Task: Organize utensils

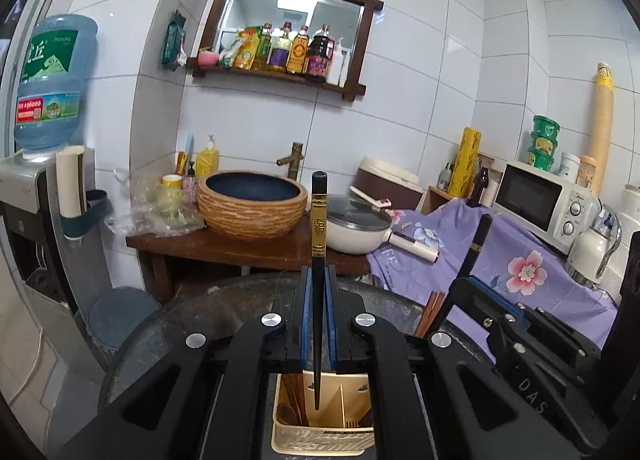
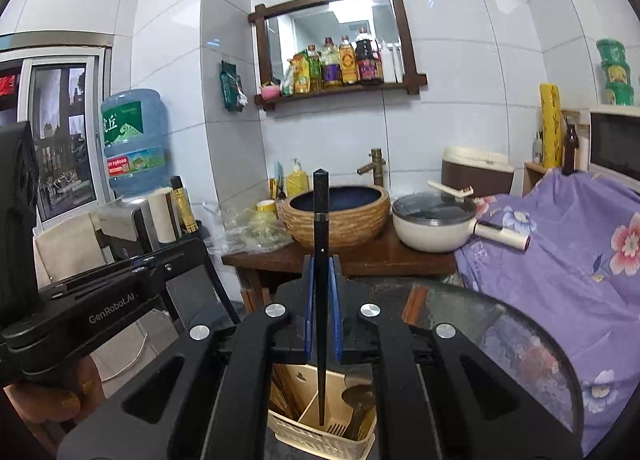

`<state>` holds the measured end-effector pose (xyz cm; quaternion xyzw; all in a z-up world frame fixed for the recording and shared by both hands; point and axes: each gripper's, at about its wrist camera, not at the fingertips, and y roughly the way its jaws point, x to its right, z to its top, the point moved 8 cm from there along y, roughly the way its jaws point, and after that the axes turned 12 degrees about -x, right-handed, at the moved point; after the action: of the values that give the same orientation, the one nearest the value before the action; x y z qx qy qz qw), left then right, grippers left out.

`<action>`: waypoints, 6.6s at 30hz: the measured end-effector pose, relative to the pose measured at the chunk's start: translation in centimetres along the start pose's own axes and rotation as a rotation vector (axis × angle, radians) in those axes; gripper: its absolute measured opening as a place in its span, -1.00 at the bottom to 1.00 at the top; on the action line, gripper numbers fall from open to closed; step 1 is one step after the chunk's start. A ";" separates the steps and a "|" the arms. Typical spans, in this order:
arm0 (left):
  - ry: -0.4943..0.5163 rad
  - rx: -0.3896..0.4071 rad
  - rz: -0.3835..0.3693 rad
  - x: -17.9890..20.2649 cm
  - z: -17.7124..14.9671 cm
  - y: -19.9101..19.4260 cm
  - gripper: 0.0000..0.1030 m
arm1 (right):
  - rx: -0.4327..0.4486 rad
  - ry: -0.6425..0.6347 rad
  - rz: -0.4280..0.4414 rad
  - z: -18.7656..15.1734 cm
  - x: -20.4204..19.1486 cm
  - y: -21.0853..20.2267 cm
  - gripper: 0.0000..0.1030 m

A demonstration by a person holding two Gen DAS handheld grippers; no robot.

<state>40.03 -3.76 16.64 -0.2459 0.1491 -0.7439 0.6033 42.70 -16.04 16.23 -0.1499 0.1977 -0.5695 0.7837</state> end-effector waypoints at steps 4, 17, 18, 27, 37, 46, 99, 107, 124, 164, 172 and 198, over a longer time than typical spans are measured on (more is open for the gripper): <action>0.017 -0.026 0.007 0.1 -2.0 1.4 -0.88 | -0.040 0.006 -0.013 -2.1 0.7 1.8 -0.85; 0.041 -0.144 0.018 -0.5 -7.1 5.8 -0.88 | -0.114 -0.001 -0.028 -7.0 1.7 4.1 -0.84; 0.043 -0.153 0.019 -0.5 -7.4 6.0 -0.88 | -0.112 -0.003 -0.029 -7.1 1.7 4.0 -0.84; 0.049 -0.208 0.021 -0.8 -8.9 7.5 -0.88 | -0.104 -0.026 -0.026 -7.1 1.7 3.7 -0.84; 0.035 -0.128 -0.031 -0.8 -7.8 3.9 -0.33 | -0.002 -0.053 -0.060 -5.8 2.0 0.0 0.01; 0.046 -0.010 0.021 -2.4 -9.4 -1.3 0.49 | -0.002 -0.041 -0.077 -8.6 2.3 -3.8 0.48; 0.077 -0.004 0.083 -0.8 -31.7 -17.1 0.88 | 0.019 -0.015 -0.110 -31.4 -3.3 -23.1 0.89; 0.074 -0.014 0.061 -0.5 -32.0 -17.2 0.88 | 0.017 -0.010 -0.107 -31.5 -3.5 -23.2 0.89; 0.066 -0.017 0.106 -1.0 -32.2 -17.1 0.88 | 0.014 -0.045 -0.119 -31.5 -4.8 -23.2 0.89; 0.074 -0.040 0.138 -0.5 -32.9 -16.7 0.88 | -0.014 -0.040 -0.113 -32.1 -5.0 -22.4 0.89; 0.086 -0.058 0.173 -0.7 -32.8 -16.3 0.88 | -0.022 -0.032 -0.118 -32.1 -4.6 -22.3 0.89; 0.075 -0.068 0.172 -1.1 -32.7 -16.4 0.88 | -0.029 -0.037 -0.114 -32.3 -4.6 -22.0 0.89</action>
<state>8.80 -1.41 -2.38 -0.2245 0.2172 -0.6925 0.6503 7.62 -18.75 -1.39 -0.1828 0.1825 -0.6073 0.7513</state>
